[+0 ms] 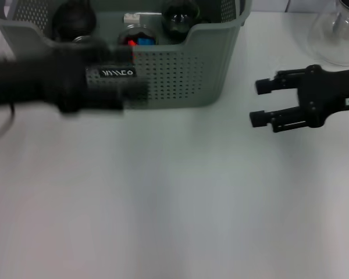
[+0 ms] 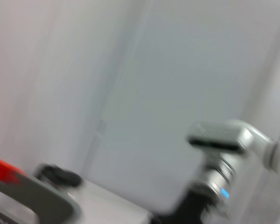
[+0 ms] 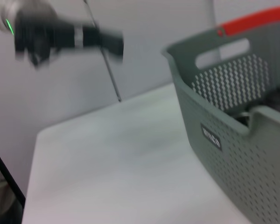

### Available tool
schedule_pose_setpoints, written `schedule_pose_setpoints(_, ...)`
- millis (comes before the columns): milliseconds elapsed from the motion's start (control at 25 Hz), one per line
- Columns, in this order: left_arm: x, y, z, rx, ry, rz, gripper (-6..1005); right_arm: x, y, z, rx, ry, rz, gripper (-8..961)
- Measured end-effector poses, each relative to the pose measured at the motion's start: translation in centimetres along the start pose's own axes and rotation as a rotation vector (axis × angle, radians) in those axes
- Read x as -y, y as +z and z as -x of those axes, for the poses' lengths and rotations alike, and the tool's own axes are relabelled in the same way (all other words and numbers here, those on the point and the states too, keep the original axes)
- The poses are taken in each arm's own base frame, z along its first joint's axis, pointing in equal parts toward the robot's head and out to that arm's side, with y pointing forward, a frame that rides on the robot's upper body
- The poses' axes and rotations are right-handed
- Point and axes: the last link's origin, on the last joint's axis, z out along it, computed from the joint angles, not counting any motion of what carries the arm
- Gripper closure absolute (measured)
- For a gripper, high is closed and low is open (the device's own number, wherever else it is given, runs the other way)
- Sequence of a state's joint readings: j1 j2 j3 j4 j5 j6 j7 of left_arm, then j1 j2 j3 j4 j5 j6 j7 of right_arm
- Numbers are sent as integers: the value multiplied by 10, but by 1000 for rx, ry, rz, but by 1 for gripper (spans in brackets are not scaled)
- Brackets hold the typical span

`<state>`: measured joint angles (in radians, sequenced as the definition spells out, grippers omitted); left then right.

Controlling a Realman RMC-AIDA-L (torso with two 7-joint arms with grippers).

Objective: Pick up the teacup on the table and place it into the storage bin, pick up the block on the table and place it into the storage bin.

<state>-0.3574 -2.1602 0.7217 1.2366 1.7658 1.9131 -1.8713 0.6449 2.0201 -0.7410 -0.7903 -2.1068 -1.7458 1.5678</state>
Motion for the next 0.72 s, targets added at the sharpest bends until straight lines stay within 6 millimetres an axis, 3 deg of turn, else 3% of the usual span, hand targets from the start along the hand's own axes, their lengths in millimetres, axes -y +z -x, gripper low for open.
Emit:
schedule_pose_setpoints(160, 7, 3, 51, 63, -40, 23, 99, -5, 16, -4, 44, -51, 38, 117)
schedule_pose_setpoints(200, 7, 3, 51, 63, -40, 23, 99, -5, 20, -5, 50, -62, 41, 117)
schedule_pose_setpoints(280, 16, 3, 72, 97, -45, -7, 99, -6, 29, -8, 59, -80, 37, 117)
schedule_pose_setpoints(480, 30, 7, 90, 139, -20, -80, 99, -5, 46, -12, 57, -104, 6, 117)
schedule_pose_setpoints(720, 41, 21, 94, 168, -17, -99, 99, -3, 60, -20, 10, -87, -4, 117)
